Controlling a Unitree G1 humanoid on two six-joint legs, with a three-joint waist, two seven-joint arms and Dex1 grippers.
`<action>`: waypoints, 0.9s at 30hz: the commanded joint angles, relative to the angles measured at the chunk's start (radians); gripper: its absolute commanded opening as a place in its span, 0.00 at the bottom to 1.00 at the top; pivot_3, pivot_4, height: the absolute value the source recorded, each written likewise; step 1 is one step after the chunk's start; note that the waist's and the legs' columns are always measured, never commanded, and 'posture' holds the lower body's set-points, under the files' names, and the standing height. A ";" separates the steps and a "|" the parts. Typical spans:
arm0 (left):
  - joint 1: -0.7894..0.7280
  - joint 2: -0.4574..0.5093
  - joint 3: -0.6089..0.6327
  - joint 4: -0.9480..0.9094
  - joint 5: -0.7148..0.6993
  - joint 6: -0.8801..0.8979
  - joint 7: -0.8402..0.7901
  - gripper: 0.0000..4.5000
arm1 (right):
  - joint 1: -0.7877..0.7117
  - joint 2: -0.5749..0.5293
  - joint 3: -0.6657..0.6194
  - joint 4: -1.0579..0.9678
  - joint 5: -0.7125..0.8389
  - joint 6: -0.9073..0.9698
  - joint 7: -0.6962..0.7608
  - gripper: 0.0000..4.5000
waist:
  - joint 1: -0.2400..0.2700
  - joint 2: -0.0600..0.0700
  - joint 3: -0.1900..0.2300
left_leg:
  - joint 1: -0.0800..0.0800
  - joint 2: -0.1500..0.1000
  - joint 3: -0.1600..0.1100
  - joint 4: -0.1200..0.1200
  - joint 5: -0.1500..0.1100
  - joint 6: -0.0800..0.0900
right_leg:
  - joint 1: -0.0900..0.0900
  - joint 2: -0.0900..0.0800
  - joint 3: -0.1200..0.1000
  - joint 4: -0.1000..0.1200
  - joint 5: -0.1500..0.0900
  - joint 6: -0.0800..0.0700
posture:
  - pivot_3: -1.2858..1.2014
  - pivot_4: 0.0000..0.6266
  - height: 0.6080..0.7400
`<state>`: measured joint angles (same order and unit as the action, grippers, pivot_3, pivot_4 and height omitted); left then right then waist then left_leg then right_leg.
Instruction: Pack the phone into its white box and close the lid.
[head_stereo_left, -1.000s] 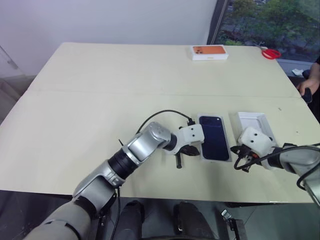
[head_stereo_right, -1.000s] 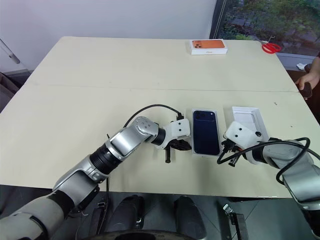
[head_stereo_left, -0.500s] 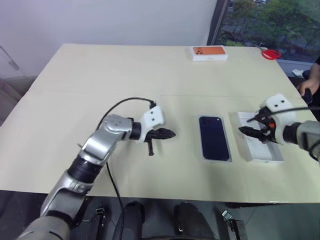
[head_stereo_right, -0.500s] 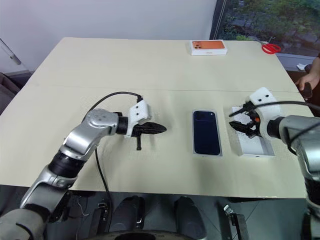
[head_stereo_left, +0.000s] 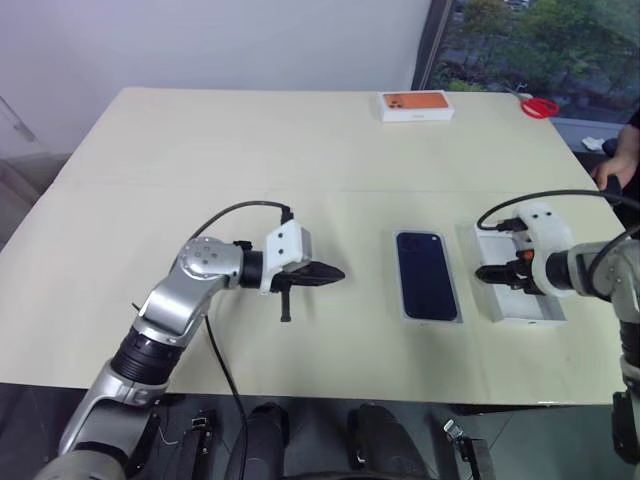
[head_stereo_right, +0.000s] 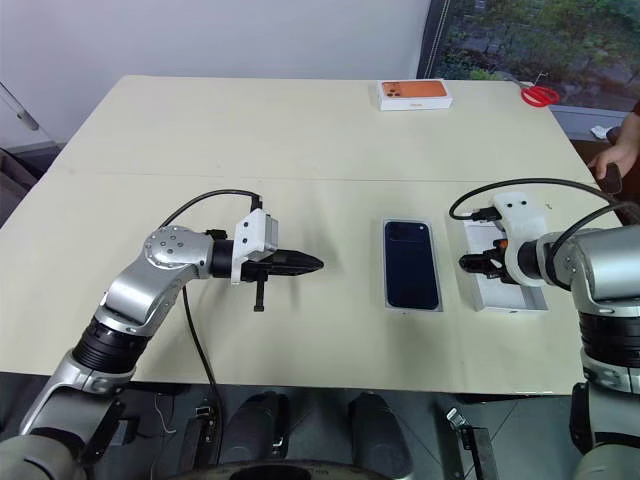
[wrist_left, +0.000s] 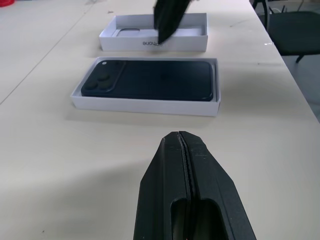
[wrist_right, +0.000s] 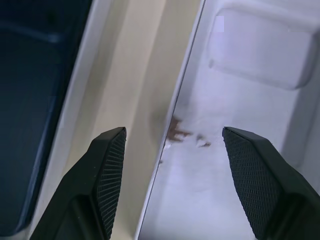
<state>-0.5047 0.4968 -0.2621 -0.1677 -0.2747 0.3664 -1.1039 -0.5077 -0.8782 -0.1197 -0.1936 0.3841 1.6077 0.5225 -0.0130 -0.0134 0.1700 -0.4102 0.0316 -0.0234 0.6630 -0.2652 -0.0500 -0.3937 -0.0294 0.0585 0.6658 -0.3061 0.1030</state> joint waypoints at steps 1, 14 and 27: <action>0.006 -0.003 0.000 -0.038 -0.013 0.001 0.010 0.00 | 0.007 0.018 -0.015 -0.009 0.022 0.007 -0.054 0.71 | 0.000 0.000 0.000 | 0.000 0.000 0.000 0.000 0.000 0.000 | 0.000 0.000 0.000 0.000 0.000 0.000 | 0.52 0.24 0.94; 0.010 -0.012 -0.010 -0.009 0.008 -0.024 0.016 0.00 | -0.069 0.040 -0.146 0.054 0.250 0.007 -0.185 0.01 | -0.001 0.000 0.000 | 0.000 0.000 0.000 0.000 0.000 0.000 | 0.000 0.000 0.000 0.000 0.000 0.000 | 0.52 0.24 0.94; -0.027 -0.021 0.058 0.101 0.026 -0.052 0.097 0.00 | -0.142 0.101 -0.051 0.062 1.576 -0.304 -0.880 0.01 | 0.004 0.002 0.002 | -0.003 0.002 0.000 0.000 -0.001 0.002 | -0.002 0.000 0.000 0.000 0.000 0.000 | 0.52 0.24 0.94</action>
<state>-0.5027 0.4780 -0.2309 -0.0527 -0.2396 0.3327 -1.0166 -0.6541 -0.7632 -0.1959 -0.0897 1.7941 1.4098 -0.2544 -0.0095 -0.0114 0.1722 -0.4153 0.0328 -0.0235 0.6651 -0.2661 -0.0483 -0.3965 -0.0293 0.0575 0.6654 -0.3060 0.1031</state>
